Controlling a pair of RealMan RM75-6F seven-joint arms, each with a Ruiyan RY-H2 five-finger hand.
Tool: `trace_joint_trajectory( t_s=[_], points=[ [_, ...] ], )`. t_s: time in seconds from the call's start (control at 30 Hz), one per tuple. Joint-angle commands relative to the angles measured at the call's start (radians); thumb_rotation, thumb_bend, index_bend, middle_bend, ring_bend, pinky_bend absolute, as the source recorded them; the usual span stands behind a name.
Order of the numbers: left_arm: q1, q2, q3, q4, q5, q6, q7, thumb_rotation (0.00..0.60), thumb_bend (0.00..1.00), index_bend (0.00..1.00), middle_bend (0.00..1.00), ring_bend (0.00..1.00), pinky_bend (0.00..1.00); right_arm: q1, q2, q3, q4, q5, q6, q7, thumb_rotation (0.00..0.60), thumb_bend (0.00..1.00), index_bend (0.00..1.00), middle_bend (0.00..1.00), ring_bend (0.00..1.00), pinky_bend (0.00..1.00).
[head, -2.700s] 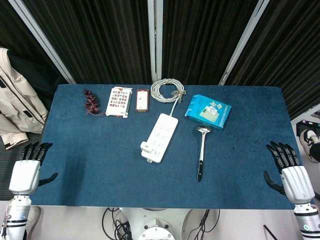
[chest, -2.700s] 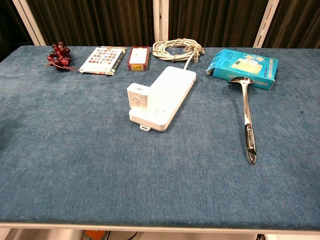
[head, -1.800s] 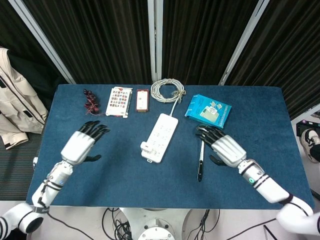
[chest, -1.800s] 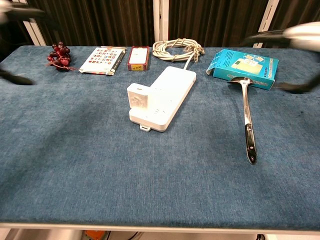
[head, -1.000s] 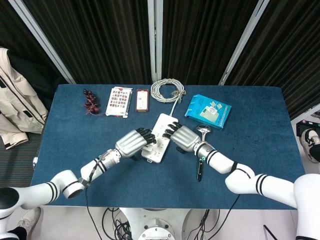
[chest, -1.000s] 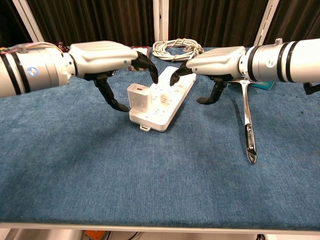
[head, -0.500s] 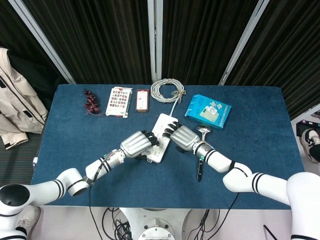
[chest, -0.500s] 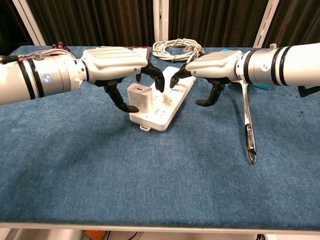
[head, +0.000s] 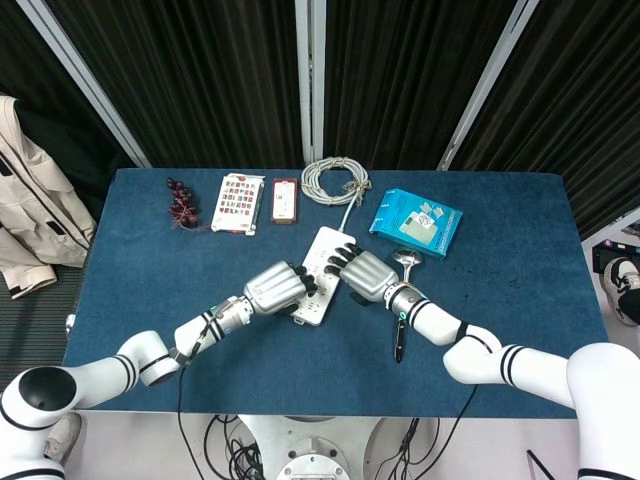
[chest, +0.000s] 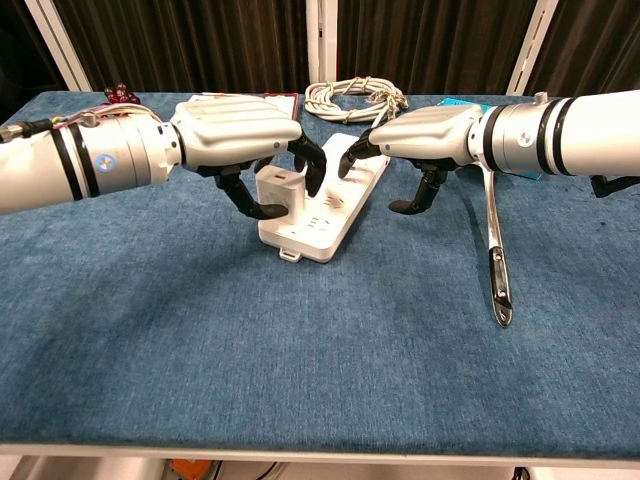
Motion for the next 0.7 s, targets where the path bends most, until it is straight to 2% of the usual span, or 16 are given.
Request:
trace_joint_trajectory(
  t_s=[0.03, 0.37, 0.7],
  points=[
    [-0.010, -0.012, 0.011, 0.029, 0.013, 0.013, -0.005, 0.600, 0.36, 0.46, 0.43, 0.38, 0.61, 0.003, -0.003, -0.002, 0.001, 0.007, -0.001, -0.004, 0.600, 0.36, 0.18, 0.14, 0.00, 0.00],
    [-0.017, -0.039, 0.046, 0.123, 0.049, 0.067, 0.001, 0.600, 0.37, 0.53, 0.58, 0.55, 0.79, 0.013, -0.014, -0.017, 0.006, 0.025, -0.006, -0.024, 0.600, 0.36, 0.18, 0.15, 0.00, 0.00],
    [-0.021, -0.043, 0.073, 0.155, 0.061, 0.098, -0.039, 0.600, 0.41, 0.56, 0.65, 0.61, 0.84, 0.014, -0.017, -0.035, 0.001, 0.037, 0.008, -0.059, 0.600, 0.37, 0.18, 0.16, 0.00, 0.00]
  ],
)
